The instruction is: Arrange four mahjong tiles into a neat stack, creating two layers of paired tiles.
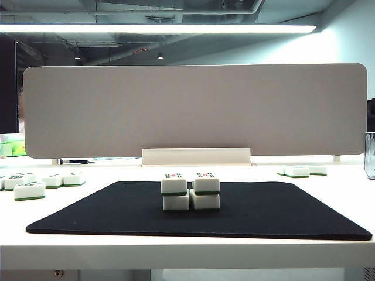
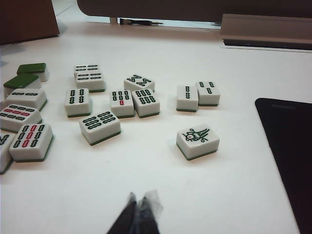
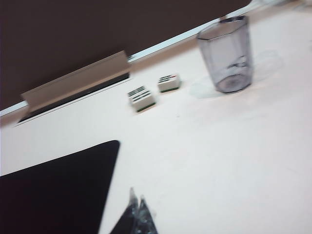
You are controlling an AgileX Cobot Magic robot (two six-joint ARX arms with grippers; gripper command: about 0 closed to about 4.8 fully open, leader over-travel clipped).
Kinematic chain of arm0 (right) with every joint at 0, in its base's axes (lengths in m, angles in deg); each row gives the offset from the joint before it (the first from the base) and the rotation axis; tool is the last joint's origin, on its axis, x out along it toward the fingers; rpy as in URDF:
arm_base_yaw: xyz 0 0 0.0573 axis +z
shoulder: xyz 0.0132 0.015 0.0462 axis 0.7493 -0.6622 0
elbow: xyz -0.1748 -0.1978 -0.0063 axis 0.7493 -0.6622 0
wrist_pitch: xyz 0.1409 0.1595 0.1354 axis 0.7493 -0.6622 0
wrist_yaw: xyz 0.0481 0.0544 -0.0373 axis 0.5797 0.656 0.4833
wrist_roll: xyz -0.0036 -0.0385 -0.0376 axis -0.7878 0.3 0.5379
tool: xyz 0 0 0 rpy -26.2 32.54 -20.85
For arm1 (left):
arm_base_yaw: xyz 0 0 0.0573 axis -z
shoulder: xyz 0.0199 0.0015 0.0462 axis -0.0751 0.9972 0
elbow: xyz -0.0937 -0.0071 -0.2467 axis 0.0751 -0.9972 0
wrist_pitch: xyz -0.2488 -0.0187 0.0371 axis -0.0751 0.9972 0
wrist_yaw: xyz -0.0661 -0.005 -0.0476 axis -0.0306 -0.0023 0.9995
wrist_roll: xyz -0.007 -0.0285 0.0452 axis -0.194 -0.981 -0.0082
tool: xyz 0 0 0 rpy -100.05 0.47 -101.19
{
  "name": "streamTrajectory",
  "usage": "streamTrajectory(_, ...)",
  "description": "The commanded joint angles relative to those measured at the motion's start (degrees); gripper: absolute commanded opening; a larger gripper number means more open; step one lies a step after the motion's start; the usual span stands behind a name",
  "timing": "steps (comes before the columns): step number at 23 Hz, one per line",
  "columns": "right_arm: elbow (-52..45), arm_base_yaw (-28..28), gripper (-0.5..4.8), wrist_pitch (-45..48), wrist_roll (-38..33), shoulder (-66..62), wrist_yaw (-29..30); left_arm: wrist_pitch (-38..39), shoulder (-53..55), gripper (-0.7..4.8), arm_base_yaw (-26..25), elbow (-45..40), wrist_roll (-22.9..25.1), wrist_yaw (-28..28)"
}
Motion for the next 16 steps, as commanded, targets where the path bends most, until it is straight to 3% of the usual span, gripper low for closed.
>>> streamTrajectory(1, -0.07, 0.07, -0.01, -0.79, 0.61, 0.48, -3.30, 0.61, 0.02, -0.06, 0.00, 0.02, 0.39, 0.24)
streamTrajectory(8, -0.07, 0.09, -0.01, -4.63, 5.90, 0.48, -3.98, 0.63, 0.02, -0.06, 0.00, 0.02, 0.39, 0.22)
streamTrajectory(16, -0.04, 0.07, -0.01, -4.63, 6.23, 0.48, -3.15, 0.61, 0.02, -0.06, 0.00, 0.02, 0.39, 0.22)
